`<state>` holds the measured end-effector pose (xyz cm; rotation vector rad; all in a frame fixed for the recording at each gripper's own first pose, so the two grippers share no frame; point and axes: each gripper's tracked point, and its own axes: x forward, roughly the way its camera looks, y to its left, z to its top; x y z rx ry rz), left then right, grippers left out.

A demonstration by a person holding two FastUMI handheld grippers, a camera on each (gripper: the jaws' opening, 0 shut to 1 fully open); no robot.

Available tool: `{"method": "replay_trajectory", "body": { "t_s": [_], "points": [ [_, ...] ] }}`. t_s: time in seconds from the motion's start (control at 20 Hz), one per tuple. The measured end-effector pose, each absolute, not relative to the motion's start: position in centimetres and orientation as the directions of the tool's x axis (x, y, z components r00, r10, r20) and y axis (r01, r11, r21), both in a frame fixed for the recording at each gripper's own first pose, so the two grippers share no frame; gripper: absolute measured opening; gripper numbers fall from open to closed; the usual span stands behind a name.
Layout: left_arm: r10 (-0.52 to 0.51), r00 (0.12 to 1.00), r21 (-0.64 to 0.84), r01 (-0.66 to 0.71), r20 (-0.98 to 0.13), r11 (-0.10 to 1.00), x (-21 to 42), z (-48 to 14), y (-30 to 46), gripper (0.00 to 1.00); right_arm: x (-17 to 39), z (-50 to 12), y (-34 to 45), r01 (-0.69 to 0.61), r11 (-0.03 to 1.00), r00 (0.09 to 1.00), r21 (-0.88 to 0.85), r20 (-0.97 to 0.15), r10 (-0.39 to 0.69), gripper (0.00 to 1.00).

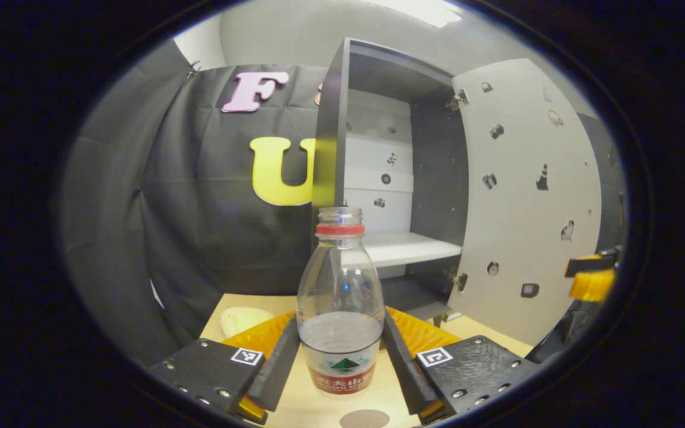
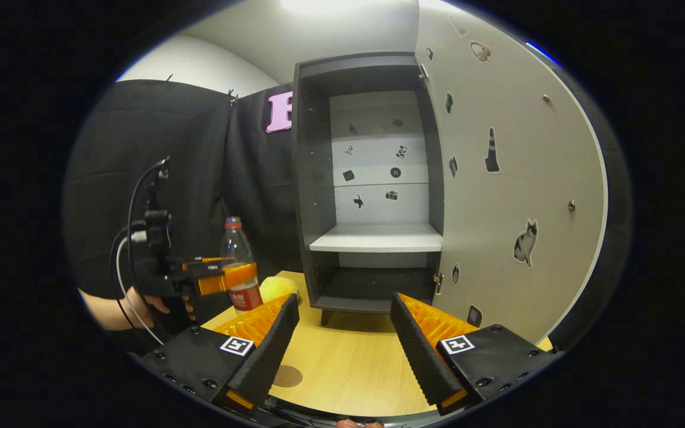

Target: Open the cabinet door with the right hand, grasp the bottle in the cabinet with the left hand and place it on the coaster, then close the cabinet door with the right hand.

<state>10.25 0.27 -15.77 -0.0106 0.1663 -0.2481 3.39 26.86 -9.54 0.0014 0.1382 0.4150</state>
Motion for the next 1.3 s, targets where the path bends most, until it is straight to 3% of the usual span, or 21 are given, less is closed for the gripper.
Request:
{"method": "replay_trajectory", "body": {
  "t_s": [0.65, 1.3],
  "points": [
    [-0.273, 0.935, -0.042, 0.271, -0.228, 0.962, 4.9, -33.0, -4.7, 0.79, 2.9, -12.2, 24.3, -0.31, 0.947, 0.922, 0.085, -0.215, 0.322, 0.98],
    [-0.27, 0.931, 0.007, 0.28, -0.244, 0.96, 4.2, -37.5, -5.4, 0.77, 3.3, -13.8, 24.6, -0.286, 0.956, 0.917, 0.062, -0.273, 0.291, 0.98]
  ]
}}
